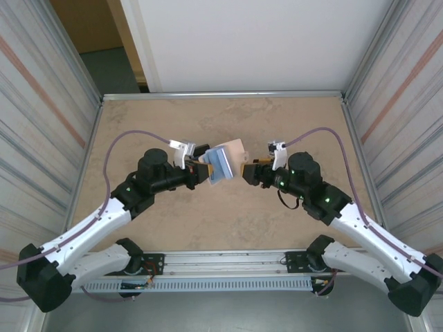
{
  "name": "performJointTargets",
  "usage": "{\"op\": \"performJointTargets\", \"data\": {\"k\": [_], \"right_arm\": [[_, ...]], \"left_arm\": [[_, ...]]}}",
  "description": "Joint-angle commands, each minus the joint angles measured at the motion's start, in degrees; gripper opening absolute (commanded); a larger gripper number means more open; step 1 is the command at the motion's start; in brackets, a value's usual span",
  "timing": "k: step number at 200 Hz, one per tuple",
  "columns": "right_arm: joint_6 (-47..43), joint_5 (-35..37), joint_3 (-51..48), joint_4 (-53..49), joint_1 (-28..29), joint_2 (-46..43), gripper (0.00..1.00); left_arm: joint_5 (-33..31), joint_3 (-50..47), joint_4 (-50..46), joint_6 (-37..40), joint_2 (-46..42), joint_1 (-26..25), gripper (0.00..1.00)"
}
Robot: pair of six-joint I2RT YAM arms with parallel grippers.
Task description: Take the credit cards out of the card holder
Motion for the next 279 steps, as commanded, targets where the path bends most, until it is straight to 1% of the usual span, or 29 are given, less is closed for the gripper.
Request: {"op": "performJointTargets", "data": {"k": [1, 30, 47, 64, 92, 134, 152, 173, 187, 207, 232, 257, 279], "right_arm": [[-4.8, 4.9, 4.0, -2.4, 4.1, 0.3, 0.47], [-8.2, 6.5, 7.1, -3.3, 9.5, 4.8, 0.36], [-9.8, 7.3, 9.1, -3.6, 12.1, 8.2, 0.33], [-10.3, 7.3, 10.4, -3.4, 12.9, 12.2, 0.32], [-10.4, 7.8, 11.6, -2.8, 13.0, 16.5, 0.32], [-10.5, 9.3, 12.8, -2.9, 12.4, 20.6, 0.36], [-10.2, 11.9, 13.3, -3.1, 12.3, 22.0, 0.37], [-9.4, 15.2, 13.1, -3.2, 11.6, 23.1, 0.4], [-9.1, 15.9, 12.7, -2.8, 11.0, 23.3, 0.43], [-9.0, 16.1, 12.3, -2.4, 10.5, 23.8, 0.44], [-8.4, 17.5, 12.0, -2.4, 10.1, 24.3, 0.42], [-6.5, 19.5, 11.6, -2.7, 9.1, 24.0, 0.33], [-4.4, 19.0, 10.0, -2.3, 6.9, 22.2, 0.26]], "left_arm": [[-1.5, 1.6, 0.7, 0.5, 0.2, 0.5, 0.0], [-1.7, 2.3, 0.2, -0.2, 1.1, 0.5, 0.0], [-1.6, 2.7, 0.1, -0.5, 1.4, 0.5, 0.0], [-1.4, 2.7, 0.2, -0.8, 1.3, 0.4, 0.0], [-1.2, 2.6, 0.2, -1.1, 1.1, 0.5, 0.0], [0.1, 2.7, 0.4, -1.4, 0.5, 0.5, 0.0], [0.6, 2.7, 0.3, -1.6, 0.3, 0.5, 0.0], [1.0, 2.6, 0.3, -1.9, -0.2, 0.4, 0.0], [1.4, 2.5, 0.4, -2.2, -0.4, 0.4, 0.0], [2.1, 2.6, 0.7, -2.5, -0.6, 0.5, 0.0], [2.7, 2.5, 0.8, -2.7, -0.7, 0.5, 0.0], [3.0, 2.6, 0.6, -2.7, -0.9, 0.5, 0.0], [2.5, 2.6, -0.2, -2.4, -1.1, 0.5, 0.0]]}}
